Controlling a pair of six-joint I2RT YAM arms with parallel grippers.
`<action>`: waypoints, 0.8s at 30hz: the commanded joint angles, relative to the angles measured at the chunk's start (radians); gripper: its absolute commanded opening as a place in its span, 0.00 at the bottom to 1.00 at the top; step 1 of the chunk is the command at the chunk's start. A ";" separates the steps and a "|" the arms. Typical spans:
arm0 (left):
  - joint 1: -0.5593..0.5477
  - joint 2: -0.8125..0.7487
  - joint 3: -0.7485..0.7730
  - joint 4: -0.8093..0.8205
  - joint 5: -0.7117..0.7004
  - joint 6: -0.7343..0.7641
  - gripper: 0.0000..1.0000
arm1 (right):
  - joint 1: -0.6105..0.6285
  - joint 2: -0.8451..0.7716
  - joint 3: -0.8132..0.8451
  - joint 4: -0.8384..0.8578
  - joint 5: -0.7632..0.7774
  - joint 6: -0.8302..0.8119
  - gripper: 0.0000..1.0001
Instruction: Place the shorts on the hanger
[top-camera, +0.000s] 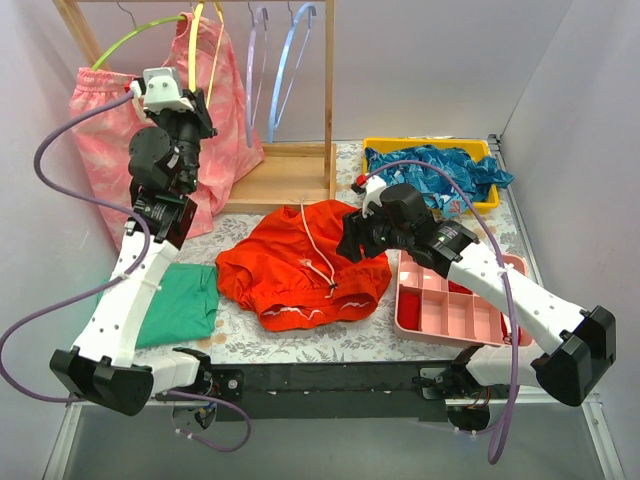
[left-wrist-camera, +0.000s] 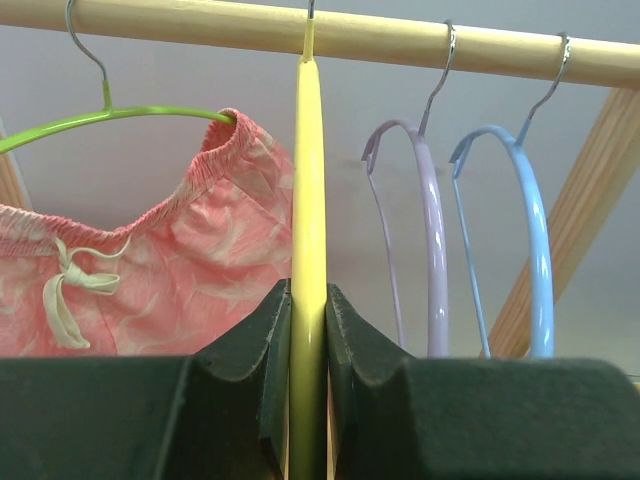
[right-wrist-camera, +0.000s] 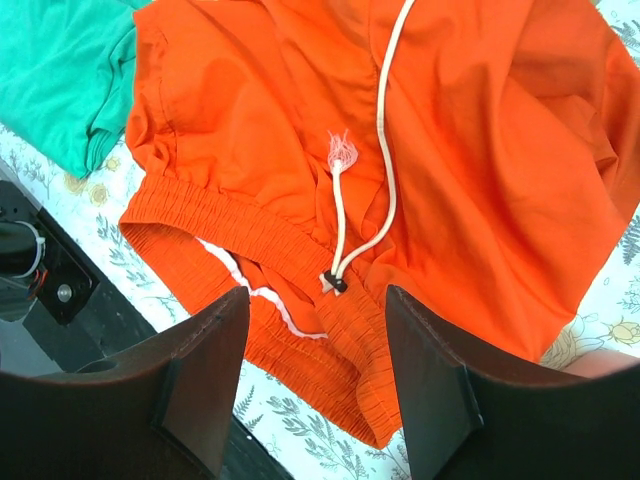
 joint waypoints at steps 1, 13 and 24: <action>0.002 -0.102 -0.021 0.048 0.044 -0.030 0.00 | 0.003 -0.036 0.018 0.037 0.019 -0.018 0.65; 0.001 -0.349 -0.172 -0.195 0.003 -0.141 0.00 | 0.003 -0.071 -0.010 0.030 0.031 -0.015 0.65; 0.001 -0.671 -0.367 -0.580 0.069 -0.331 0.00 | 0.008 -0.079 -0.047 0.051 -0.018 0.002 0.65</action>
